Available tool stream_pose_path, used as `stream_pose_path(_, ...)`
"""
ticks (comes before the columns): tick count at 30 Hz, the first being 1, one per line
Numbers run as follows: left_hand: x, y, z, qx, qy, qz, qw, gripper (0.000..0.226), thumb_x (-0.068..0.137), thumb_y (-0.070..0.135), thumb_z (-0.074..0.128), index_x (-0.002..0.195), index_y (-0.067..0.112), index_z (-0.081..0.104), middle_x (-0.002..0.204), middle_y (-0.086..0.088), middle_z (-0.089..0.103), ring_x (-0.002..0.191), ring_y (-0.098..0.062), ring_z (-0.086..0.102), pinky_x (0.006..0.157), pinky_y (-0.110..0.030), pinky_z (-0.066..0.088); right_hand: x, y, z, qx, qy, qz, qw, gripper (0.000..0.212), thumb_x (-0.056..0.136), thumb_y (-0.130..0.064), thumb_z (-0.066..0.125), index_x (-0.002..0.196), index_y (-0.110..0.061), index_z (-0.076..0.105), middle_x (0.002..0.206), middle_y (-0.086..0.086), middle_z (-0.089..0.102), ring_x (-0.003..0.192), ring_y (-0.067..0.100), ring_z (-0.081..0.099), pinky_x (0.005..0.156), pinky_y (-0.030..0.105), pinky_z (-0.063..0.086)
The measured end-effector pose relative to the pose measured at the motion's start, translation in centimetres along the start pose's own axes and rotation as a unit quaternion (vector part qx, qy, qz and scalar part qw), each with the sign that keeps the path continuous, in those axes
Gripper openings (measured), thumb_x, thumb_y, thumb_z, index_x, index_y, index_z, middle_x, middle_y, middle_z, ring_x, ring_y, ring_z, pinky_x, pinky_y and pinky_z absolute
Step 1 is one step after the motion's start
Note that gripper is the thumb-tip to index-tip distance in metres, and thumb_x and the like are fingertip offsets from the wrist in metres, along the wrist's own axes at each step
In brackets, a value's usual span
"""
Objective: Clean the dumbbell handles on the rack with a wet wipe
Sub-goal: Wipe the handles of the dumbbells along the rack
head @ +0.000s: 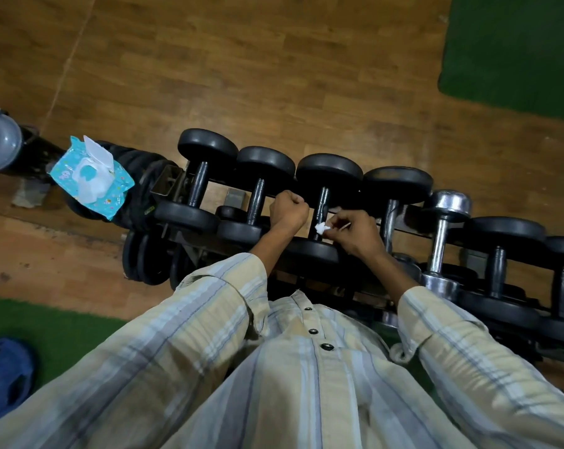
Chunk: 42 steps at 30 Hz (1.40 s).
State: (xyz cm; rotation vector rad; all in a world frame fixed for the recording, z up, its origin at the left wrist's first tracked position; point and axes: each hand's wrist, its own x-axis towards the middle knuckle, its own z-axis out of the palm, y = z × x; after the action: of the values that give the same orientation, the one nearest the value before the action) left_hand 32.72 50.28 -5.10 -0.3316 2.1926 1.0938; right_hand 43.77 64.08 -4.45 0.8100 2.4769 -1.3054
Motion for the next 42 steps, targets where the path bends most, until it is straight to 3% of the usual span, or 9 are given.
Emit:
stream_pose_path(2, 0.2, -0.1, 0.2, -0.002, 0.001, 0.001, 1.000, 0.014, 0.082, 0.007, 0.056, 0.090, 0.015, 0.065, 0.093, -0.007, 0.072, 0.092, -0.026, 0.071, 0.086, -0.045, 0.062, 0.8, -0.3, 0.4, 0.058, 0.057, 0.021, 0.996, 0.010, 0.077, -0.022, 0.086, 0.084, -0.020, 0.078, 0.080, -0.007, 0.076, 0.074, 0.007, 0.071, 0.069, 0.017, 0.053)
stream_pose_path(9, 1.1, 0.5, 0.1, -0.005, 0.006, 0.004, 1.000, 0.012, 0.082, 0.009, 0.058, 0.088, 0.014, 0.066, 0.089, -0.006, 0.073, 0.089, -0.025, 0.071, 0.087, -0.044, 0.061, 5.2, -2.3, 2.4, 0.204, 0.239, 0.161, 0.936, 0.013, 0.077, -0.025, 0.084, 0.073, -0.021, 0.072, 0.067, -0.003, 0.073, 0.066, 0.013, 0.073, 0.070, 0.040, 0.064)
stream_pose_path(14, 2.0, 0.6, 0.1, 0.001, -0.006, -0.001, 1.000, 0.009, 0.084, 0.011, 0.060, 0.085, 0.018, 0.066, 0.087, -0.005, 0.074, 0.089, -0.023, 0.073, 0.088, -0.042, 0.061, 6.6, -2.5, 3.4, 0.300, 0.275, 0.232, 0.883, 0.016, 0.075, -0.014, 0.083, 0.066, -0.013, 0.070, 0.066, 0.007, 0.073, 0.065, 0.025, 0.074, 0.065, 0.043, 0.064)
stream_pose_path(20, 2.5, 1.5, 0.9, -0.051, -0.044, -0.060, 0.996, 0.016, 0.097, 0.018, 0.056, 0.093, 0.013, 0.070, 0.099, -0.010, 0.076, 0.083, -0.022, 0.074, 0.079, -0.041, 0.065, 7.0, -2.2, 3.0, 0.409, 0.248, 0.297, 0.826, 0.023, 0.076, 0.006, 0.077, 0.062, -0.007, 0.062, 0.069, 0.012, 0.069, 0.072, 0.028, 0.070, 0.063, 0.033, 0.060)
stream_pose_path(24, 2.8, 2.1, 1.3, -0.080, -0.060, -0.081, 0.992, 0.015, 0.097, 0.016, 0.056, 0.087, 0.015, 0.067, 0.092, -0.009, 0.071, 0.077, -0.023, 0.068, 0.074, -0.039, 0.062, 7.0, -2.4, 1.7, 0.532, 0.121, 0.335, 0.768, 0.016, 0.084, 0.009, 0.057, 0.079, -0.006, 0.061, 0.078, 0.010, 0.066, 0.073, 0.023, 0.068, 0.075, 0.036, 0.060)
stream_pose_path(28, 3.2, 2.3, 1.6, -0.099, -0.055, -0.087, 0.990, 0.012, 0.094, 0.014, 0.056, 0.088, 0.012, 0.066, 0.095, -0.012, 0.073, 0.086, -0.028, 0.070, 0.079, -0.045, 0.063, 6.7, -2.2, 1.0, 0.521, 0.012, 0.362, 0.773, 0.014, 0.083, -0.007, 0.049, 0.076, -0.015, 0.058, 0.075, 0.000, 0.061, 0.070, 0.015, 0.059, 0.071, 0.028, 0.044)
stream_pose_path(32, 3.8, 2.2, 2.1, -0.112, -0.050, -0.092, 0.988, 0.011, 0.093, 0.020, 0.066, 0.092, 0.011, 0.071, 0.103, -0.018, 0.076, 0.096, -0.032, 0.075, 0.079, -0.047, 0.065, 6.7, -3.1, 1.3, 0.532, -0.018, 0.359, 0.767, 0.014, 0.070, -0.005, 0.051, 0.079, -0.010, 0.060, 0.071, 0.004, 0.060, 0.061, 0.020, 0.056, 0.063, 0.028, 0.048)
stream_pose_path(38, 3.8, 3.0, 2.3, -0.158, -0.012, -0.120, 0.980, 0.011, 0.089, 0.015, 0.077, 0.082, 0.015, 0.068, 0.095, -0.013, 0.078, 0.092, -0.025, 0.077, 0.075, -0.040, 0.066, 6.6, -2.9, 2.2, 0.516, 0.040, 0.356, 0.778, 0.017, 0.070, -0.002, 0.050, 0.062, -0.017, 0.048, 0.067, 0.002, 0.049, 0.060, 0.018, 0.052, 0.065, 0.030, 0.045)
stream_pose_path(42, 3.0, 3.1, 2.0, -0.156, -0.004, -0.083, 0.984, 0.019, 0.088, 0.010, 0.081, 0.074, 0.016, 0.069, 0.087, -0.005, 0.074, 0.084, -0.018, 0.073, 0.071, -0.030, 0.063, 6.2, -2.3, 1.7, 0.518, 0.053, 0.352, 0.778, 0.017, 0.074, -0.002, 0.047, 0.066, -0.017, 0.051, 0.081, 0.002, 0.068, 0.071, 0.016, 0.060, 0.073, 0.033, 0.043)
